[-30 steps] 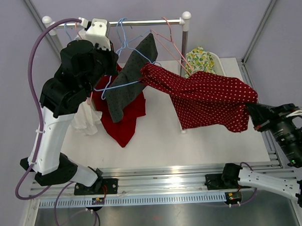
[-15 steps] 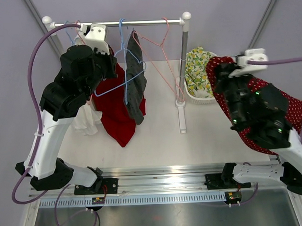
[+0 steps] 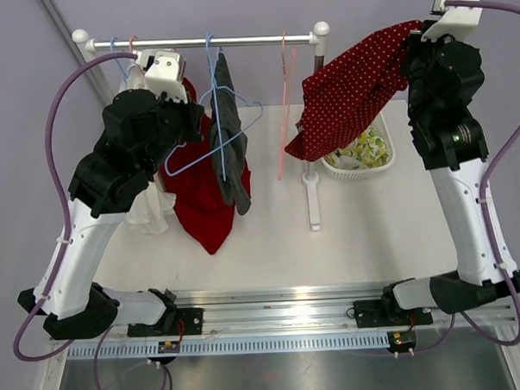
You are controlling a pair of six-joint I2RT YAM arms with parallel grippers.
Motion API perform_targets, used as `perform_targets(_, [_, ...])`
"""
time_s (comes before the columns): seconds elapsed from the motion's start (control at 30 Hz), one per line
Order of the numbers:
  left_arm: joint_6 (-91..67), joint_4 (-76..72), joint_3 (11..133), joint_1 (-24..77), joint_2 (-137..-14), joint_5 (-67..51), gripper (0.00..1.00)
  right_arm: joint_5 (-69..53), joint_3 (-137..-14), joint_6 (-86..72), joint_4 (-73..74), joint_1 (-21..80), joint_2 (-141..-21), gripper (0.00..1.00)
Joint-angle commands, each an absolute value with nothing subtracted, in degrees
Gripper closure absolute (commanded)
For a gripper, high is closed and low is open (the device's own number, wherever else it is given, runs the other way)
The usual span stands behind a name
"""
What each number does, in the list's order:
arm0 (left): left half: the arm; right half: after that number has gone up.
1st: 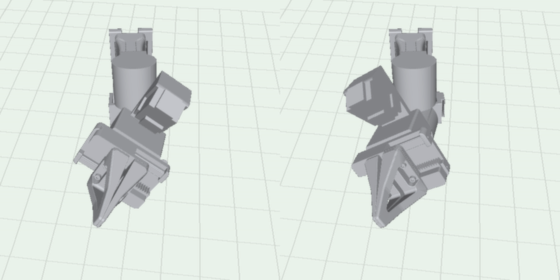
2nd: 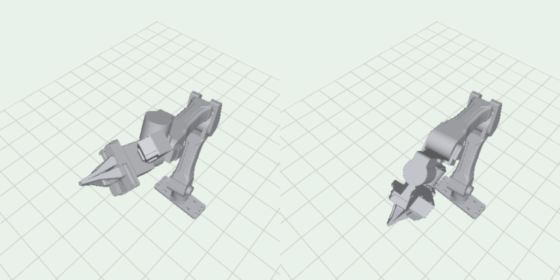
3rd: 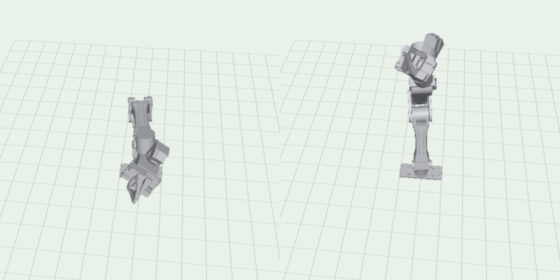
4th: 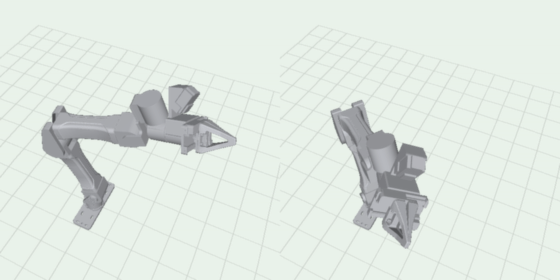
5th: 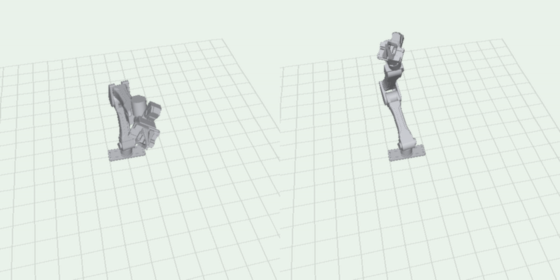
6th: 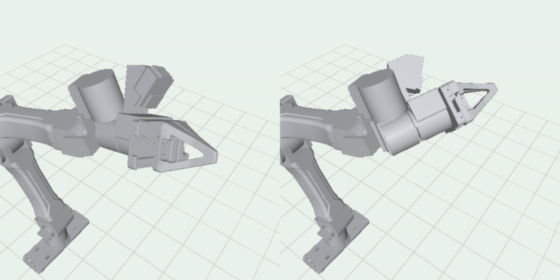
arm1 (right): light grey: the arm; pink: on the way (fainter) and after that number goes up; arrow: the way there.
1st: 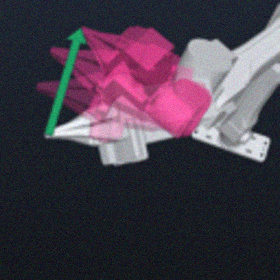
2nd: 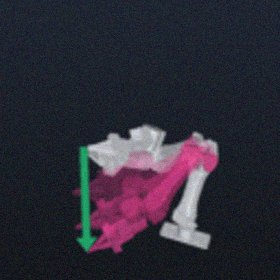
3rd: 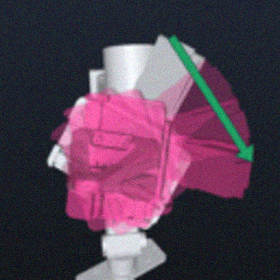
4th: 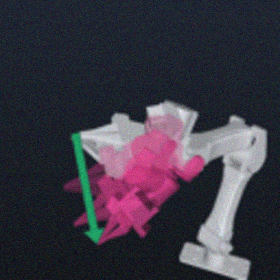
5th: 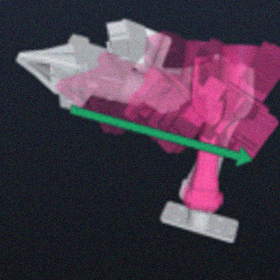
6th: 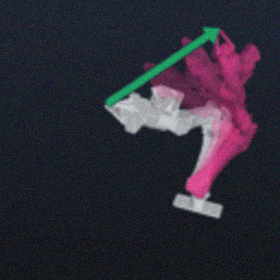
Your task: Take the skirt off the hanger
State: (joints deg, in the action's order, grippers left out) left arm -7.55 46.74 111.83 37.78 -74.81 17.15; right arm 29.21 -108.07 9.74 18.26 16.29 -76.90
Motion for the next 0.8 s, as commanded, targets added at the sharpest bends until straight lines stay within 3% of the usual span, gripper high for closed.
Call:
perform_targets(0.0, [-7.7,43.7,111.1,37.6,-73.5,14.9,1.00,17.9,-112.1,1.6,14.1,10.7,-83.2,1.00])
perform_targets(0.2, [-9.1,40.4,107.8,37.7,-73.8,13.8,1.00,9.2,-109.1,-4.1,8.5,9.1,-92.5,1.00])
perform_targets(0.37, [-10.3,37.6,107.7,37.7,-77.1,12.7,1.00,5.9,-88.7,-10.0,-4.6,9.1,-90.4,1.00])
perform_targets(0.5, [-10.4,37.8,113.0,38.7,-82.4,12.2,1.00,2.0,-81.8,-15.1,-1.8,9.1,-90.4,1.00])
perform_targets(0.53, [-10.5,37.6,114.2,39.0,-83.5,12.6,1.00,0.5,-78.4,-16.5,-1.9,9.1,-89.8,0.90])
perform_targets(0.57, [-10.8,36.9,114.7,39.5,-84.7,12.7,1.00,0.3,-76.5,-17.1,-2.5,9.1,-88.3,0.71])
perform_targets(0.6, [-11.2,36.4,114.8,39.6,-85.2,12.7,1.00,-1.2,-74.6,-17.5,-3.2,9.1,-87.3,0.25])
perform_targets(0.63, [-12.2,35.8,114.6,39.7,-85.6,12.7,1.00,-1.3,-71.1,-18.6,-3.8,9.1,-86.2,0.06])
perform_targets(0.67, [-12.7,34.7,114.6,40.1,-86.2,12.5,1.00,-1.4,-69.7,-19.2,-4.4,9.1,-84.2,0.01])
perform_targets(0.77, [-14.2,33.2,114.5,41.0,-87.3,11.7,1.00,-2.1,-66.4,-20.0,-3.6,9.1,-80.4,0.01])
